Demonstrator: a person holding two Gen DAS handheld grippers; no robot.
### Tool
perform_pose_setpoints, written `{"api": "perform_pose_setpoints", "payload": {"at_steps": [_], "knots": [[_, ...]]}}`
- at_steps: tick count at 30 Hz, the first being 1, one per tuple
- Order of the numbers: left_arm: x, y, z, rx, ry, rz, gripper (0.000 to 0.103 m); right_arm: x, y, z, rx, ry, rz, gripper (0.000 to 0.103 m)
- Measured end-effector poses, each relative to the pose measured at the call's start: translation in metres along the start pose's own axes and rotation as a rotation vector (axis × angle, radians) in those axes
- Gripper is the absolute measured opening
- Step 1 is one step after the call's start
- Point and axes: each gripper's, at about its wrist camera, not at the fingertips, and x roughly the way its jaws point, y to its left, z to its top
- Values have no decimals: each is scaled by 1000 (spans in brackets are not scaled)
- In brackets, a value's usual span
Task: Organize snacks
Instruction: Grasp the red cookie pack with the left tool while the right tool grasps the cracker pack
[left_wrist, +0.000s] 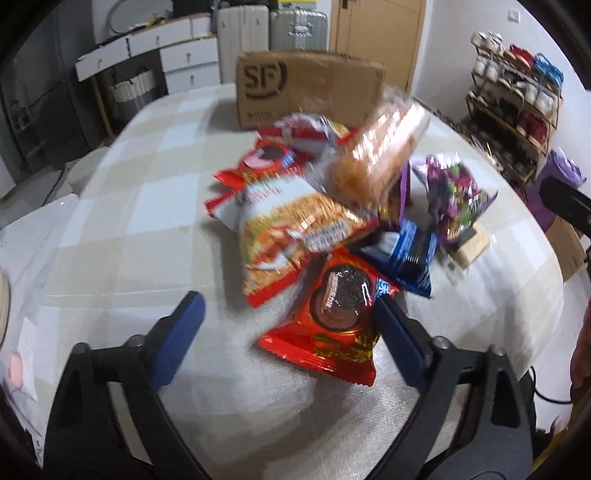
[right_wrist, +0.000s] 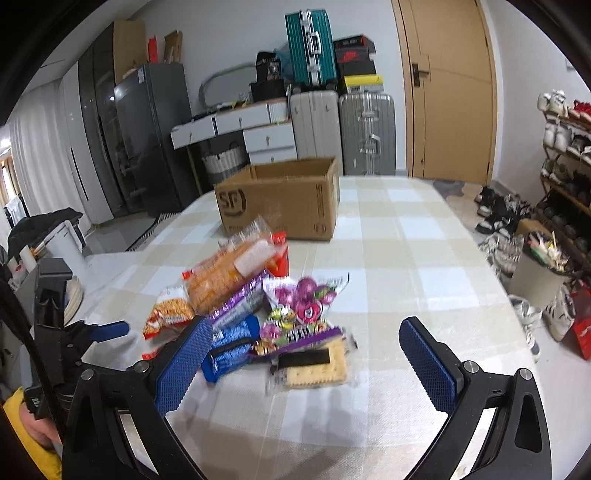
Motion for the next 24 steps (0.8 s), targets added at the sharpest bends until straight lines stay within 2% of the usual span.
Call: {"api": "perform_pose_setpoints", "payload": {"at_steps": [3,6,11,15,19,21,22,24], "knots": [[5,-1,0,-2,-17,-32,84,15,-9,-6,21,55,-9,103],[2,-5,2,14,-23,-56,68,29,-21,-11,54,114,24,103],[-1,-7,2,18,-21,-77,68,47,-26,-18,24,167,23,103],[3,-6,3,8,-6,-119,75,56,-23,-20,-14,191,23,103],[10,-18,1,61,21,-110,74,70,-22,-22,-38,224,28,103],[16,-23,-2,86,45,-89,63,75,-21,-21,-54,233,21,103],[15,-24,-2,99,34,-80,53,77,-20,-21,-59,235,20,103],[15,-24,-1,103,36,-96,47,83,-19,-19,-73,240,18,103]]}}
